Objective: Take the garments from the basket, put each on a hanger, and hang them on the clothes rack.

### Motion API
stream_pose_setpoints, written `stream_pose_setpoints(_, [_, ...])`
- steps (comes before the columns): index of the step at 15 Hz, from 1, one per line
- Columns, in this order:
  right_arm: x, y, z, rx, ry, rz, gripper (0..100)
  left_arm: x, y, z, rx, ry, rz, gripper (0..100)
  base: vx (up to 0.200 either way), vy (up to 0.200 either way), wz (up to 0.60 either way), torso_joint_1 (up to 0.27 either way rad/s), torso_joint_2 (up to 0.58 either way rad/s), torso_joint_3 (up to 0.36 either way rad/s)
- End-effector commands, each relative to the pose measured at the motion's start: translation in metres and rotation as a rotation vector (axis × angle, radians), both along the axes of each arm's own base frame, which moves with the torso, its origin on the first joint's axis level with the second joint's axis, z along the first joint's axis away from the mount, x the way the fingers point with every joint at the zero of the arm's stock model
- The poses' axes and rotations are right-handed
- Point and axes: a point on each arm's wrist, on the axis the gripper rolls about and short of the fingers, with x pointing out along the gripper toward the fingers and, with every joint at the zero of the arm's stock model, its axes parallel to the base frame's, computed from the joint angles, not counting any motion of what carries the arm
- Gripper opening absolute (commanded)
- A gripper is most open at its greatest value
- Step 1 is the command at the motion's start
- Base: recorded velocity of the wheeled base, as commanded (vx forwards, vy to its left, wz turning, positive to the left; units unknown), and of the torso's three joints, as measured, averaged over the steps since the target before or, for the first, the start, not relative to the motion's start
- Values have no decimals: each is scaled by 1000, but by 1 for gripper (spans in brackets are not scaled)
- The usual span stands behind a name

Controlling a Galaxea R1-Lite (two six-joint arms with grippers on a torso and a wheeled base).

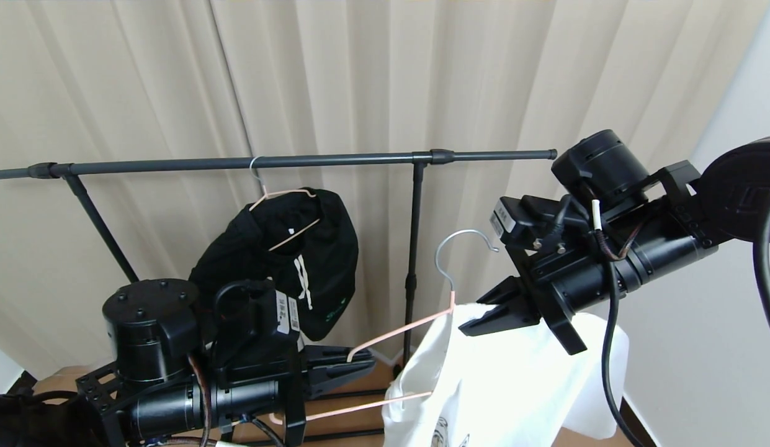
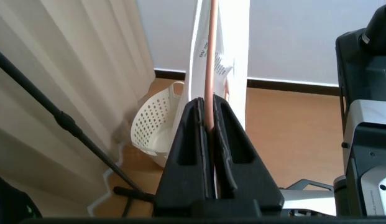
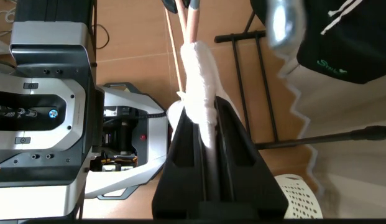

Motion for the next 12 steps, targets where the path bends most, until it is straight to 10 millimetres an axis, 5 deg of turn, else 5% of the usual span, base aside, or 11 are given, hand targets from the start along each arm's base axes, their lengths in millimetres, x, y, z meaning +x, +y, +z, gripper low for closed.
stream_pose_setpoints(1, [-3, -1, 4, 7, -9, 3, 0, 0, 0, -2, 6, 8, 2, 0, 0, 0, 0, 0, 0, 0])
stream_pose_setpoints(2, [-5, 0, 4, 6, -11, 8, 0, 1, -1, -2, 1, 0, -1, 0, 0, 0, 0, 0, 0, 0])
stream_pose_setpoints(3, [-8, 1, 5, 8, -13, 14, 0, 2, -1, -3, 1, -1, 1, 100, 0, 0, 0, 0, 0, 0])
stream_pose_setpoints(8, [-16, -3, 6, 8, -15, 17, 0, 3, 6, -11, -41, -28, 33, 100, 0, 0, 0, 0, 0, 0])
stream_pose_setpoints(12, [-20, -6, 10, 15, -23, 14, 0, -9, 22, 7, -198, -16, 99, 100, 0, 0, 0, 0, 0, 0])
